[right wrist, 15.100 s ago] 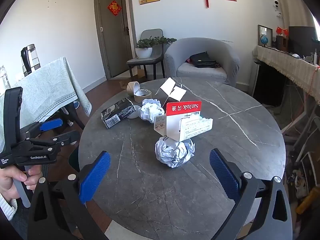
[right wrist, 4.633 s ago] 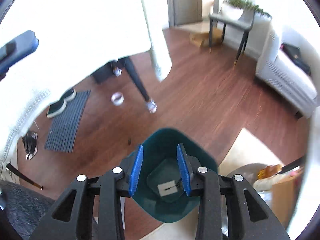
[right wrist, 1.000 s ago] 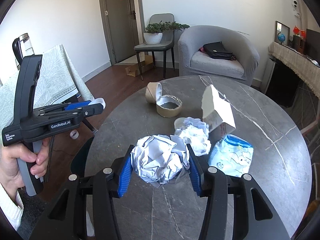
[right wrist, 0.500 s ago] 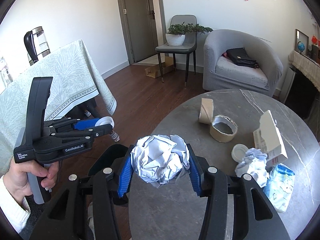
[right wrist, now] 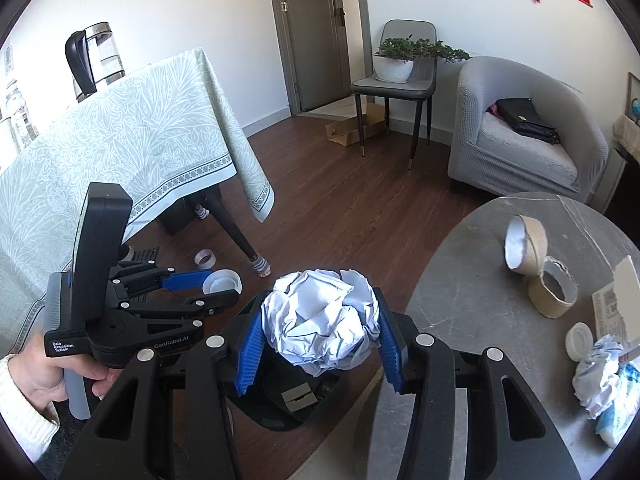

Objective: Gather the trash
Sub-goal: 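Carry the foil ball with the right tool while the left tool carries the lid to the green bin, then open the right tool to drop the foil ball into the bin while the left tool releases the lid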

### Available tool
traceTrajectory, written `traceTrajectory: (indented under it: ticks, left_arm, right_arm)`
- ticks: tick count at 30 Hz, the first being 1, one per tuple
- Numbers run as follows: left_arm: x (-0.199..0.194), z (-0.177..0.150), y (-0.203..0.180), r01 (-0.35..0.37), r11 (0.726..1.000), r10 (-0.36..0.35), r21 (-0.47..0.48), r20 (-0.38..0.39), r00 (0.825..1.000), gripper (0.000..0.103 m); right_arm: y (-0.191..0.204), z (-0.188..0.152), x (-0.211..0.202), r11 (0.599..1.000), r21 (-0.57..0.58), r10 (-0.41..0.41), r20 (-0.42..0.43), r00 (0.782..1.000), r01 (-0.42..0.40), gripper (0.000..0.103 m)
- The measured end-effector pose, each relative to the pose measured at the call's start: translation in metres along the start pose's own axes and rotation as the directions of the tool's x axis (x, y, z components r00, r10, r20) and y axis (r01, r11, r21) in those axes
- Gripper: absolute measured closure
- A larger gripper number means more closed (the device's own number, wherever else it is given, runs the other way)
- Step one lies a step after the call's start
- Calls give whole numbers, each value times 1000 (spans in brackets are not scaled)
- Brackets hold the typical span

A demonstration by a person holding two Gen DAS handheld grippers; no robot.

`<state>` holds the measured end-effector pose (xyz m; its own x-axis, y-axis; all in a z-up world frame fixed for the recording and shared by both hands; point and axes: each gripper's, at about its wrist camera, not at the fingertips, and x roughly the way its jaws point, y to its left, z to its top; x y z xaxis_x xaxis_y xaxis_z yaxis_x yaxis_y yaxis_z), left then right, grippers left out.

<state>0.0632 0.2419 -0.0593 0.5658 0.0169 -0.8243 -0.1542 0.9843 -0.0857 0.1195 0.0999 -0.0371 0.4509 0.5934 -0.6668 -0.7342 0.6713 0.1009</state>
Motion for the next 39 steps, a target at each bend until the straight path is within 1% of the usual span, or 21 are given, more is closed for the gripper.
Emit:
traceTrajectory:
  ticks: [5, 8, 17, 19, 21, 23, 26, 30, 33, 39]
  left_arm:
    - [14, -12, 19, -19, 1000, 20, 6, -78, 997, 61]
    - [23, -20, 32, -5, 1000, 4, -12, -123, 992, 61]
    - [53, -50, 51, -19, 1000, 23, 18, -259, 966, 61]
    - [59, -55, 52, -16, 1000, 23, 25, -285, 958, 61]
    - [61, -58, 55, -15, 999, 23, 30, -296, 955, 59]
    - [61, -59, 57, -11, 999, 20, 33, -299, 954, 57]
    - [58, -61, 61, -9, 1000, 17, 27, -295, 955, 57]
    - [49, -57, 66, -5, 1000, 7, 7, -262, 965, 57]
    - [40, -53, 68, -3, 1000, 2, -4, -236, 972, 60]
    - [21, -43, 74, 4, 999, -9, -32, -166, 986, 68]
  right_arm:
    - [18, 4, 25, 999, -25, 20, -33, 999, -21, 53]
    - [27, 6, 37, 999, -39, 27, -51, 998, -29, 53]
    - [52, 11, 75, 997, -55, 42, -98, 994, -47, 53]
    - [56, 11, 82, 997, -55, 46, -104, 994, -52, 53]
    - [59, 11, 88, 997, -58, 46, -112, 993, -53, 53]
    - [61, 10, 94, 997, -59, 44, -127, 991, -52, 53]
    - [62, 7, 107, 997, -56, 43, -160, 986, -53, 53]
    - [63, 1, 125, 997, -39, 58, -205, 977, -68, 53]
    - [66, -5, 139, 997, -37, 57, -237, 970, -67, 53]
    - [70, -16, 164, 998, -29, 49, -297, 954, -60, 53]
